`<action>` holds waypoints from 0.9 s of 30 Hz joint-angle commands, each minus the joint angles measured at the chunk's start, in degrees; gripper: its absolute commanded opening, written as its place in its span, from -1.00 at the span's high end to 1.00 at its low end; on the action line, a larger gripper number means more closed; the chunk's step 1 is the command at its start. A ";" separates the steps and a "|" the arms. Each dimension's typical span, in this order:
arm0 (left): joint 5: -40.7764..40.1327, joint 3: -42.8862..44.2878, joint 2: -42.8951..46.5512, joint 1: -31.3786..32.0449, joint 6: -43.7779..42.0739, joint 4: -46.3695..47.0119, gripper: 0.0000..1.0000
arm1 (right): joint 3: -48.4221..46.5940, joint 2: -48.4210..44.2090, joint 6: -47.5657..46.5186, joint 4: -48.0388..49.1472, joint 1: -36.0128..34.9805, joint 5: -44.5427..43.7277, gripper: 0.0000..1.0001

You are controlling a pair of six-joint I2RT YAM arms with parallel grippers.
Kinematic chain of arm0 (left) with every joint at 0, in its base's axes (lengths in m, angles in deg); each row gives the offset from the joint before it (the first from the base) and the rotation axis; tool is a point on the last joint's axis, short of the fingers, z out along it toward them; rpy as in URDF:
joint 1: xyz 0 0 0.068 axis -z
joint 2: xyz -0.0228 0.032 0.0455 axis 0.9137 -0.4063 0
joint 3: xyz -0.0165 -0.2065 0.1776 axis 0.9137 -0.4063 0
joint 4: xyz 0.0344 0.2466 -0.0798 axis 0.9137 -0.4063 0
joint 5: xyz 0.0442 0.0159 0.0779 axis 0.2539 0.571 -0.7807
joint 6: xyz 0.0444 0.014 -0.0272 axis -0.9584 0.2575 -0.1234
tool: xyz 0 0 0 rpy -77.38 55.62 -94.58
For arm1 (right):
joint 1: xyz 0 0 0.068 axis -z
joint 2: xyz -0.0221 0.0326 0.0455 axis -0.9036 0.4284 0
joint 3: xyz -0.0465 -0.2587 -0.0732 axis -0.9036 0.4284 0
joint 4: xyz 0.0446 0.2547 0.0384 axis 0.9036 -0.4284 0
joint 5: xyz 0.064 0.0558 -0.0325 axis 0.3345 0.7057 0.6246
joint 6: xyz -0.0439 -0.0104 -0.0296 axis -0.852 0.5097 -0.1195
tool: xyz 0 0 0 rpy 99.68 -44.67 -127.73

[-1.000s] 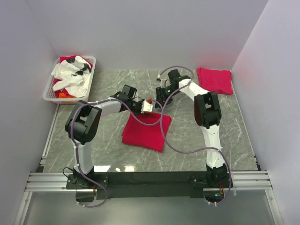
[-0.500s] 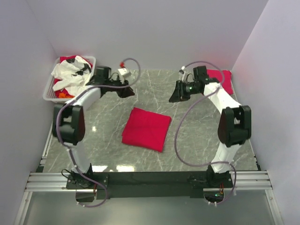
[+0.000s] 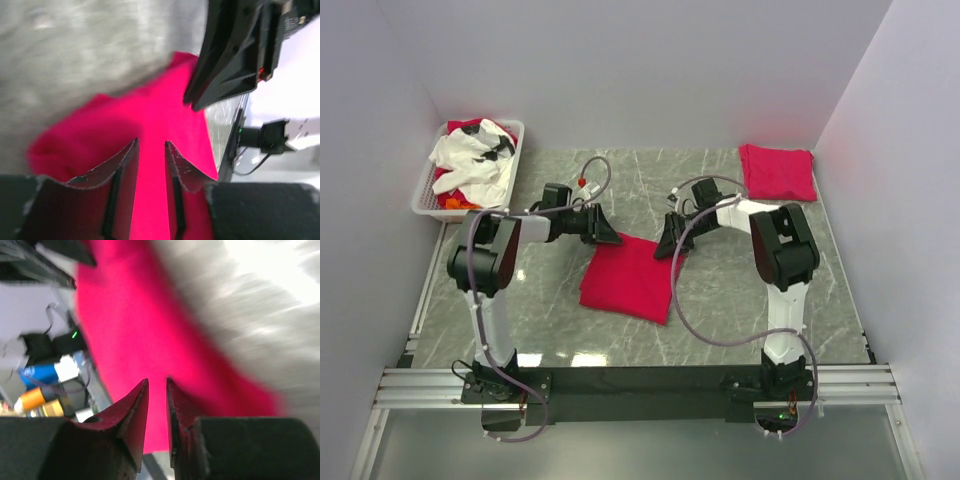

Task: Fold and stack the t-shirts
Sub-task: Fold the tshirt

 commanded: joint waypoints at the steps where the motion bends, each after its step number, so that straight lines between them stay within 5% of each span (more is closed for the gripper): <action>1: -0.79 4.67 -6.05 -0.55 8.73 7.72 0.36 | -6.57 4.98 1.11 1.76 2.64 -4.68 0.46; 7: -3.69 10.13 -12.40 -3.19 9.71 4.92 0.42 | -21.68 14.93 2.08 -3.26 5.01 -8.75 0.51; 12: -1.85 11.19 -7.77 -5.12 7.35 5.01 0.40 | -28.21 13.72 0.32 -4.76 4.93 -6.13 0.49; 16: -0.61 8.66 1.28 -5.12 3.72 4.02 0.35 | -20.14 0.66 1.63 -0.82 4.58 -2.71 0.41; 20: 1.85 -0.92 8.24 -3.20 7.68 6.24 0.31 | -0.42 -10.62 10.14 12.17 1.95 2.40 0.32; 23: 2.03 -5.22 9.39 0.75 8.39 6.94 0.31 | 8.67 -13.18 16.30 21.57 -2.00 3.64 0.20; 27: 1.85 -7.87 5.10 2.96 11.98 9.66 0.32 | 9.59 -8.28 16.05 21.70 -5.00 4.17 0.16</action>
